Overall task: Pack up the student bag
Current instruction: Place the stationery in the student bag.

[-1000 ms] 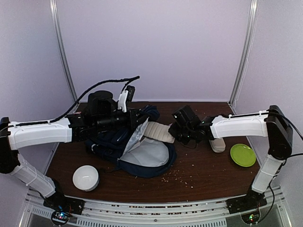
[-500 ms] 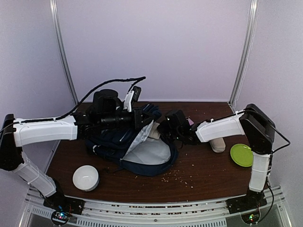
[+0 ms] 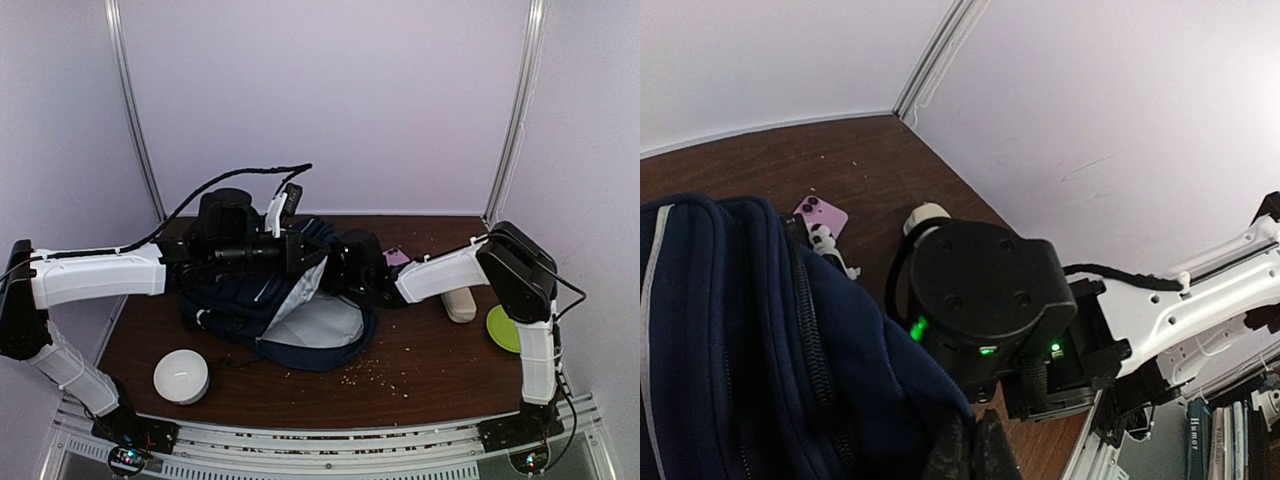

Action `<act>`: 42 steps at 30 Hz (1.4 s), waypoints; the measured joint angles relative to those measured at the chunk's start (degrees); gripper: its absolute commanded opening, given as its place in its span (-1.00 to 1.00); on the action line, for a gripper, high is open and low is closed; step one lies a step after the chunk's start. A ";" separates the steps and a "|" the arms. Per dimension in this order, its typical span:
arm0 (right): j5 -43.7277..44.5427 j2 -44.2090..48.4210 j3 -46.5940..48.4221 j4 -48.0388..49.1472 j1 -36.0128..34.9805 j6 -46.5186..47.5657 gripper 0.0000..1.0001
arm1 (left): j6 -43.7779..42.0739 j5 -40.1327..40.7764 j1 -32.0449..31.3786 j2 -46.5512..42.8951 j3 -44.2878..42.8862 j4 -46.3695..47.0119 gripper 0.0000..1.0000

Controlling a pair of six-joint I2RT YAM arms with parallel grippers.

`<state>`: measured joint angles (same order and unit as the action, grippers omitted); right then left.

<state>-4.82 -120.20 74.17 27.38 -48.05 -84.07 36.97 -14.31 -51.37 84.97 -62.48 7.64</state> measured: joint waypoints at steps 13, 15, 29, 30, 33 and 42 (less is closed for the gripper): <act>-3.52 12.26 -4.37 -9.88 -0.07 9.01 0.02 | 0.46 3.45 0.50 -2.10 0.37 0.13 -1.00; -3.39 12.72 -4.61 -11.26 -0.07 9.92 -0.07 | 0.68 3.61 0.50 -2.10 0.44 0.13 -1.00; -2.69 4.09 -1.05 -12.70 1.07 8.57 -0.42 | 0.94 2.38 0.55 -2.69 0.98 0.00 -1.00; -2.78 3.06 0.26 -12.76 1.11 8.35 -0.43 | 0.92 2.12 0.57 -2.69 0.96 0.00 -1.00; -3.21 0.61 4.04 -12.83 1.11 7.65 -0.43 | 0.85 1.42 0.61 -2.69 0.96 -0.17 -1.00; -6.49 -1.57 6.45 -9.49 1.53 6.43 -0.22 | 0.22 1.07 0.79 -2.67 0.87 -0.28 -1.00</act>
<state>-11.31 -121.78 80.62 17.89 -46.52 -77.65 37.19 -13.23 -50.59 82.30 -61.60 7.35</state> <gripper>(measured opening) 0.355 0.019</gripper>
